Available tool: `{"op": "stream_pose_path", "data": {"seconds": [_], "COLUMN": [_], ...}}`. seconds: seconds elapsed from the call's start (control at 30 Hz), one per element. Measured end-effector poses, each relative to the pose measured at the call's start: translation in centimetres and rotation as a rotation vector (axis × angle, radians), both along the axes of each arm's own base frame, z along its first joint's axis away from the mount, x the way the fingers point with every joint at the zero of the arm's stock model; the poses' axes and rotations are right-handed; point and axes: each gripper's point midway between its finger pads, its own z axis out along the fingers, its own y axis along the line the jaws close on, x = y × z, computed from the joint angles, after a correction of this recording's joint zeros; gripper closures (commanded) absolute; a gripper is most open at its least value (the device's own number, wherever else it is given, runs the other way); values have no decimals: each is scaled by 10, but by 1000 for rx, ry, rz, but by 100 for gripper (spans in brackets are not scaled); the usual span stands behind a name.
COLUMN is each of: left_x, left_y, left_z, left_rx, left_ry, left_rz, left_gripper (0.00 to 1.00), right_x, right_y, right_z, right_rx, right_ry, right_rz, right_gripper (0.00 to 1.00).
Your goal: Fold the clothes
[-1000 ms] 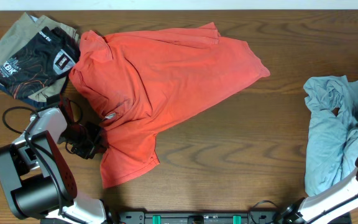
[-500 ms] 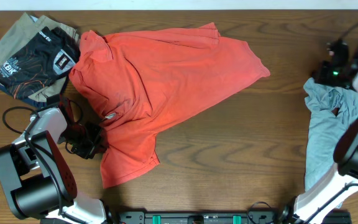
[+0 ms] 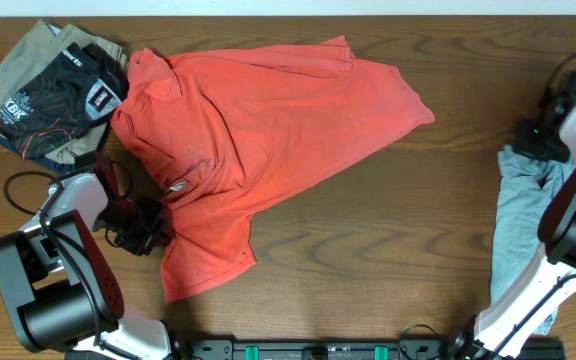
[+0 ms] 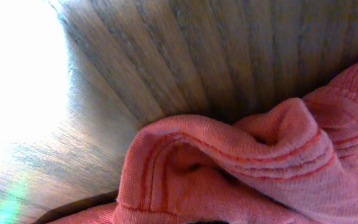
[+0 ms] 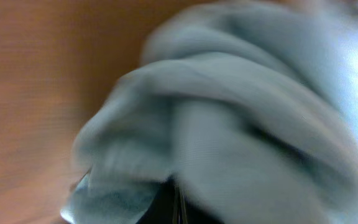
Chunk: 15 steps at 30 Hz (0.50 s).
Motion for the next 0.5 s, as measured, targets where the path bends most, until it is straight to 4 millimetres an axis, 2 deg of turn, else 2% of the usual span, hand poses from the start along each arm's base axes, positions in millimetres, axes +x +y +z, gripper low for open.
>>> {"op": "stream_pose_path", "data": {"seconds": [0.1,0.17,0.2,0.27,0.33,0.4,0.47,0.5], "left_x": [0,0,0,0,0,0,0,0], "left_y": [0,0,0,0,0,0,0,0], "left_z": [0,0,0,0,0,0,0,0], "left_rx": [-1,-1,-1,-1,-1,-1,-1,-1], "left_ry": [0,0,0,-1,-1,-1,-1,-1], "left_rz": [2,2,2,3,3,3,3,3], "left_gripper": [94,94,94,94,94,94,94,94], "right_x": [-31,-51,-59,-62,-44,-13,15,31], "right_y": [-46,-68,-76,-79,-66,-37,-5,18], "right_z": [2,3,4,7,12,23,38,50], "right_rx": [-105,-128,-118,-41,80,230,347,408], "right_ry": [62,92,99,81,2,-123,-237,-299], "right_rz": [-151,-224,-249,-245,-173,-60,50,122], "right_gripper": [92,91,91,79,63,49,43,43]}}
